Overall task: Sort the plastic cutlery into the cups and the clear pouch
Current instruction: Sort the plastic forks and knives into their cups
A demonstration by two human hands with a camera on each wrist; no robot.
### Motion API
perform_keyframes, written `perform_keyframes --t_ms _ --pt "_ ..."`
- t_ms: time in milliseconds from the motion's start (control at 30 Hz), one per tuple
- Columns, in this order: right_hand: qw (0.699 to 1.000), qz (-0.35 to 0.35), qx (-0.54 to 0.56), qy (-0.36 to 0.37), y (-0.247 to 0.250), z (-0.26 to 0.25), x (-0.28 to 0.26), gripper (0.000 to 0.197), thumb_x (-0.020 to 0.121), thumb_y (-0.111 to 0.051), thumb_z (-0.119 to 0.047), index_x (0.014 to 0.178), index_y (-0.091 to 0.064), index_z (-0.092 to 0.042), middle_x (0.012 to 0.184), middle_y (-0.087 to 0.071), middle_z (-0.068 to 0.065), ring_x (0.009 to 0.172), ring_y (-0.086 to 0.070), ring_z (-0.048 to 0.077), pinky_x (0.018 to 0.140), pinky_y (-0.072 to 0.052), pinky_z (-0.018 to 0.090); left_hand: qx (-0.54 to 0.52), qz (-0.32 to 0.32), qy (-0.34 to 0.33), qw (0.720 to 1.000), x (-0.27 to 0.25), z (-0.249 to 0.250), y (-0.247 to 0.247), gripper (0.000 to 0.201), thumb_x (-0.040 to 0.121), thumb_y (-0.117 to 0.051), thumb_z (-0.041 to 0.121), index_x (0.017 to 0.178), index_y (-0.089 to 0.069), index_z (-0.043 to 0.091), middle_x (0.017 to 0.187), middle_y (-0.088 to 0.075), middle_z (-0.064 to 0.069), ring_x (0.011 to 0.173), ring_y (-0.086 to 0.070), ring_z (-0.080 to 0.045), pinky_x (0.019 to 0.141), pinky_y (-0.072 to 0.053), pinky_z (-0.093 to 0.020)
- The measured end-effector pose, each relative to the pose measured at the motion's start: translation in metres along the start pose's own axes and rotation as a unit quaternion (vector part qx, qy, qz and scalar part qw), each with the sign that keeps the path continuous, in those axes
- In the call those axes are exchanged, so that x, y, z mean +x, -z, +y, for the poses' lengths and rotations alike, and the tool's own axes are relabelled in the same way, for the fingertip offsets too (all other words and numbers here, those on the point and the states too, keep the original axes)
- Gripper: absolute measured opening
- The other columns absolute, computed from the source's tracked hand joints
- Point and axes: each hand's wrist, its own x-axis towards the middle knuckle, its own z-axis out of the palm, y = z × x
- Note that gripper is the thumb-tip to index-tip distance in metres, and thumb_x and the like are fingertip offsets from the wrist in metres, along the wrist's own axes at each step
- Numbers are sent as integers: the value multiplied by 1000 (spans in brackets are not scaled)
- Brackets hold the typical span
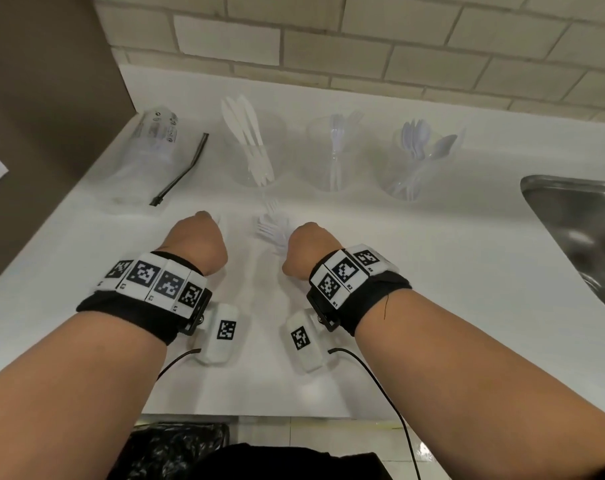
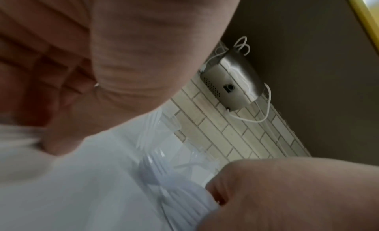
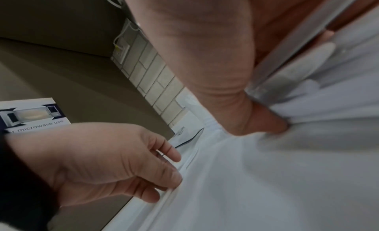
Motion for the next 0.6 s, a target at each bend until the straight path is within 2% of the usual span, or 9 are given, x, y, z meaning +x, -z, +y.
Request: perform_keyframes --t_ms 67,133,200,267,367,400,467,567,600 --pt "1000 -6 -6 1 1 -2 -1 12 86 -58 -13 91 -54 -3 76 -38 3 81 -55 21 68 -44 28 -8 4 -11 1000 1 4 -2 37 83 -59 6 117 -45 -2 116 -59 -17 106 -57 -33 73 -42 -31" --pt "1000 -12 -14 11 2 -2 -1 23 87 -57 -15 106 -54 -3 91 -40 6 89 -57 23 70 -46 28 -32 -22 -19 999 -2 10 -4 34 79 -64 10 110 -49 4 107 -58 -7 104 -57 -28 72 -44 -28" --pt "999 -12 -20 25 3 -1 -2 14 88 -56 -18 92 -53 -5 98 -42 8 77 -54 21 68 -46 27 -53 -44 -26 997 -7 16 -5 18 78 -65 13 80 -47 14 83 -50 2 92 -54 -23 67 -42 -26" --pt "1000 -7 -18 23 4 2 -2 20 87 -57 -18 74 -47 -7 92 -47 7 70 -52 20 65 -46 27 -81 -55 -27 995 -10 21 -7 24 79 -63 13 68 -42 18 73 -48 3 85 -55 -22 66 -44 -25" --pt "999 -11 -15 27 6 4 -4 27 87 -57 -17 66 -42 -10 74 -45 3 73 -54 21 62 -45 27 -170 -73 -15 983 -13 28 -7 11 78 -68 13 78 -64 2 79 -71 -13 79 -69 -31 76 -58 -35" --pt "999 -13 -12 33 7 4 -6 27 87 -57 -17 65 -42 -11 71 -44 2 74 -54 21 59 -43 26 -228 -90 -6 970 -15 31 -7 11 79 -69 9 78 -66 -2 77 -72 -16 73 -70 -31 76 -59 -38" --pt "999 -20 -17 47 12 5 -9 28 88 -57 -15 65 -41 -11 68 -43 1 77 -53 22 55 -39 23 -327 -128 18 936 -19 38 -8 9 82 -67 1 74 -65 -3 73 -70 -17 64 -68 -28 68 -60 -35" --pt "997 -44 -11 69 18 9 -10 32 91 -56 -17 66 -38 -12 70 -43 2 80 -49 21 48 -32 21 -390 -147 40 908 -23 46 -9 9 82 -67 -2 90 -68 -7 84 -73 -19 84 -73 -30 82 -59 -39" --pt "996 -51 -4 74 19 10 -10 32 92 -56 -18 66 -38 -12 73 -45 3 79 -49 20 48 -31 21 -403 -144 39 903 -23 48 -10 7 82 -66 -3 89 -66 -7 86 -72 -19 86 -73 -30 82 -59 -38"
